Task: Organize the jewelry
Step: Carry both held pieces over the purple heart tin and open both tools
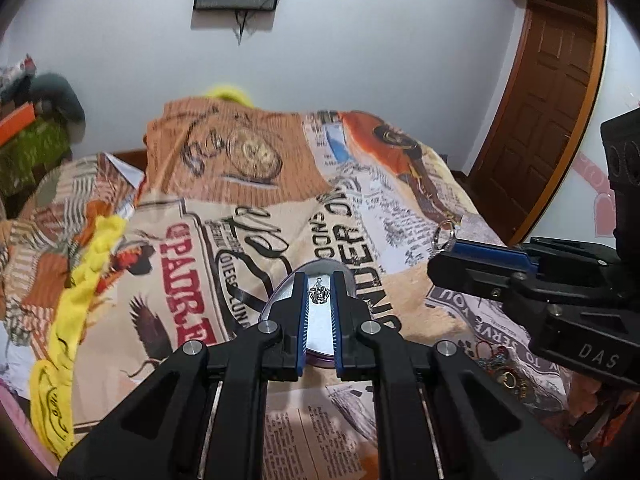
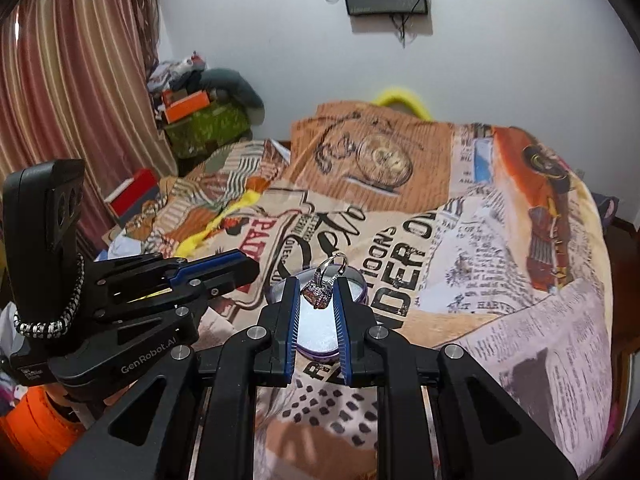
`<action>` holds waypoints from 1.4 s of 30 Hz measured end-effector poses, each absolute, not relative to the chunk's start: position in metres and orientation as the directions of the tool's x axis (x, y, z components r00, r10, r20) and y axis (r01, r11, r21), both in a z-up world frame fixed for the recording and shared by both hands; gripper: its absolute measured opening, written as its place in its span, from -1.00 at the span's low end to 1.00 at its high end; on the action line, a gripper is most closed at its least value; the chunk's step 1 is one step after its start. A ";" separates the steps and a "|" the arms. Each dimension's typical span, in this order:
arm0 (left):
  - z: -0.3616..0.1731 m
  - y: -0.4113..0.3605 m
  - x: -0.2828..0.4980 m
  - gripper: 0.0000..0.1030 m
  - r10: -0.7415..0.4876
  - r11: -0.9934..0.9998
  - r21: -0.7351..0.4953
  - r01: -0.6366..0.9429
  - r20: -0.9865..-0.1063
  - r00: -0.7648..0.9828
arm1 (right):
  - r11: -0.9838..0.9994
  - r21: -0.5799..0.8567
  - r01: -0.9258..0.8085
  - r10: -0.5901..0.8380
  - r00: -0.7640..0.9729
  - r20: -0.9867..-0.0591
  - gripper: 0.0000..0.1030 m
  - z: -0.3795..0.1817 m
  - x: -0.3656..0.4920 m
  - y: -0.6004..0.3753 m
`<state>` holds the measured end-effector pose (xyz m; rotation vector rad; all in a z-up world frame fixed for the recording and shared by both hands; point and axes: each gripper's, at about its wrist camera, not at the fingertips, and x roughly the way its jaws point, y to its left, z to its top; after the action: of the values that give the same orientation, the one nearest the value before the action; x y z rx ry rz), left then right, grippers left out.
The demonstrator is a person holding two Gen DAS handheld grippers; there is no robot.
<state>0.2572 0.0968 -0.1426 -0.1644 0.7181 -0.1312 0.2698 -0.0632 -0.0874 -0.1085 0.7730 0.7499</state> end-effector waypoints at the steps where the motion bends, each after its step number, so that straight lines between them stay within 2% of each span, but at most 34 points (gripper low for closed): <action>1: -0.146 0.098 0.260 -0.82 -0.181 0.978 -0.201 0.063 -0.649 0.739 | 0.738 0.178 -0.650 0.571 0.463 -0.678 -0.71 -0.090 0.274 -0.061; 17: -0.185 0.111 0.294 -0.82 -0.204 0.973 -0.226 0.049 -0.739 0.642 | 0.702 0.221 -0.677 0.516 0.270 -0.813 -0.71 -0.140 0.313 -0.033; 29: -0.183 0.114 0.292 -0.82 -0.159 0.979 -0.202 0.006 -0.748 0.644 | 0.682 0.151 -0.716 0.467 0.266 -0.843 -0.70 -0.150 0.313 -0.021; 31: -0.180 0.115 0.290 -0.73 -0.159 0.979 -0.205 0.005 -0.745 0.648 | 0.681 0.139 -0.719 0.456 0.268 -0.849 -0.70 -0.149 0.312 -0.020; 33: -0.174 0.117 0.287 -0.52 -0.159 0.977 -0.213 -0.002 -0.737 0.657 | 0.681 0.124 -0.722 0.442 0.271 -0.855 -0.64 -0.148 0.311 -0.019; 42: -0.147 0.117 0.272 -0.49 -0.126 0.981 -0.192 -0.020 -0.715 0.688 | 0.710 0.114 -0.695 0.460 0.335 -0.822 -0.62 -0.116 0.299 -0.040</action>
<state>0.2725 0.1172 -0.1473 -0.1903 0.8114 -0.0598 0.2987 -0.0396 -0.1165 -0.2773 0.9671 0.7660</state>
